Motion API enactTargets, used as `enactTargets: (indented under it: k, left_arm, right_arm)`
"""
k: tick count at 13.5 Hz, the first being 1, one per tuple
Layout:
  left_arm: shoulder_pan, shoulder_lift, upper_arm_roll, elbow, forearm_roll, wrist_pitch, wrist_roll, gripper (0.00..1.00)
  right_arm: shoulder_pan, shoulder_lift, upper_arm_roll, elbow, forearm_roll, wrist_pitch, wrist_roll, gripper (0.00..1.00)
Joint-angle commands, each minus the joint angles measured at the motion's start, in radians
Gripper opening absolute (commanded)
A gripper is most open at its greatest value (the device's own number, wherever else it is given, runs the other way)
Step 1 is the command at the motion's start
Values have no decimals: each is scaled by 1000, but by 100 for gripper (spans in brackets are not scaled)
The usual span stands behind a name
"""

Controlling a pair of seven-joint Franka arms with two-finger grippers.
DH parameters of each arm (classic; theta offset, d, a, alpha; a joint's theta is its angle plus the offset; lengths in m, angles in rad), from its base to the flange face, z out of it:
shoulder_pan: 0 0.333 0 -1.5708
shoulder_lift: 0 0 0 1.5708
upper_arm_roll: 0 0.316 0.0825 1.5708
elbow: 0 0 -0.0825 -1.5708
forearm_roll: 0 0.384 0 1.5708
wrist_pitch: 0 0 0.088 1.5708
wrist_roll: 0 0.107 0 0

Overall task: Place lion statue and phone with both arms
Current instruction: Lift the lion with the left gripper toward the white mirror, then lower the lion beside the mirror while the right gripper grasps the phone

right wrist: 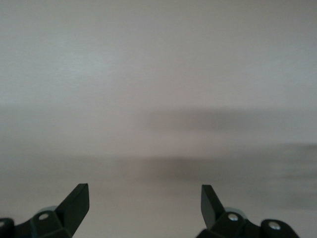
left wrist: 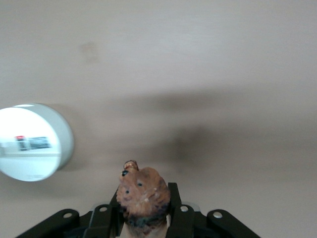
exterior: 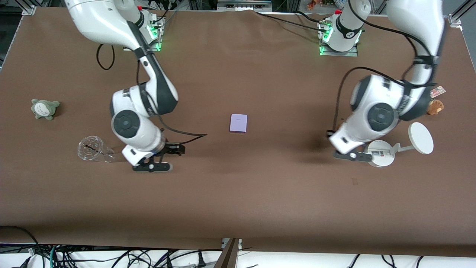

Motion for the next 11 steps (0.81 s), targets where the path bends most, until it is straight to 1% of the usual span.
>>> enactTargets:
  k: [1,3,5,8,9,11]
  left_arm:
    - [44,55,-17,-45,10,109,18,4]
    - [67,61,-17,-112,24,239,19,5]
    - [93,92,-14,-126,27,293,42,5]
    - [105,114,-12,-128,27,321,67,6]
    - [111,120,-11,-128,27,327,70,8]
    - [113,129,-11,-137,28,347,70,8]
  right_arm:
    - [85,32,-7,14,13,41,113,100]
    - [143,58,-7,14,13,78,191,100]
    - [186,77,-7,15,13,124,244,100]
    - [244,97,-7,15,13,136,267,100]
    - [263,104,-6,17,13,142,274,100]
    - [301,120,-6,17,13,172,354,100]
